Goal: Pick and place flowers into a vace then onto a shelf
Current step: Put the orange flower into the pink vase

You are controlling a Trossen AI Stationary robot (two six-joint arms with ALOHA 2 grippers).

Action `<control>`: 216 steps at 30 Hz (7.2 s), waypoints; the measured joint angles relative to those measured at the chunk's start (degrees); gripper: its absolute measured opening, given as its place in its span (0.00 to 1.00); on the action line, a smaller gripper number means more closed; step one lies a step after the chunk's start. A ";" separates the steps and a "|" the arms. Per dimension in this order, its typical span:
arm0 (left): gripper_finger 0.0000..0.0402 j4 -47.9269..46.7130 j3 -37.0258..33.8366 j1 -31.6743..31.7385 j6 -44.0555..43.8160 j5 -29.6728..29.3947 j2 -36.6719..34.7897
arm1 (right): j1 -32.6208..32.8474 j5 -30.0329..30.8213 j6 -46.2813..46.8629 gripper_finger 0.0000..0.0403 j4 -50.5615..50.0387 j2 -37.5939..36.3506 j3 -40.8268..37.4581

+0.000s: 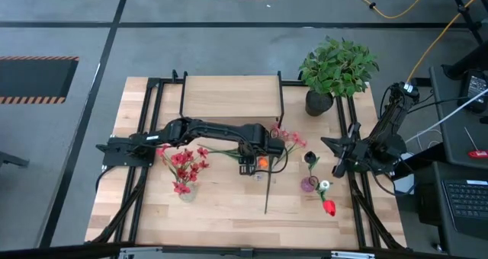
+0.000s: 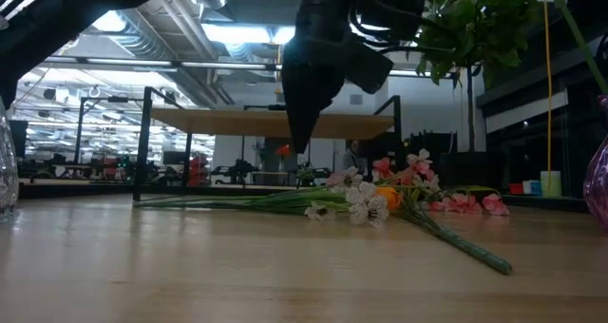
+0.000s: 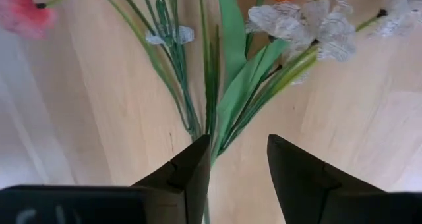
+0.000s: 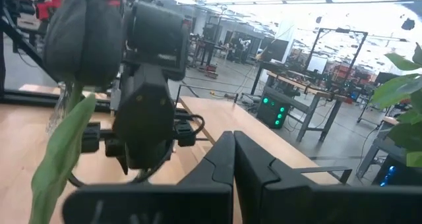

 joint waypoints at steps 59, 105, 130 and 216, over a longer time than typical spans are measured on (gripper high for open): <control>0.23 28.74 -51.65 4.52 0.59 0.73 -27.59 | -0.07 0.00 6.86 0.01 -5.97 -0.01 -0.04; 0.12 30.53 -51.63 8.12 3.78 1.12 -22.18 | -0.07 -0.02 6.86 0.01 -6.01 -0.02 -0.04; 0.01 25.50 -48.25 7.95 4.09 0.34 -22.84 | -0.04 0.00 6.86 0.01 -6.06 -0.02 -0.04; 0.00 81.13 -33.83 8.26 21.92 14.11 -28.67 | -0.04 -9.24 -3.00 0.23 -0.07 0.03 5.21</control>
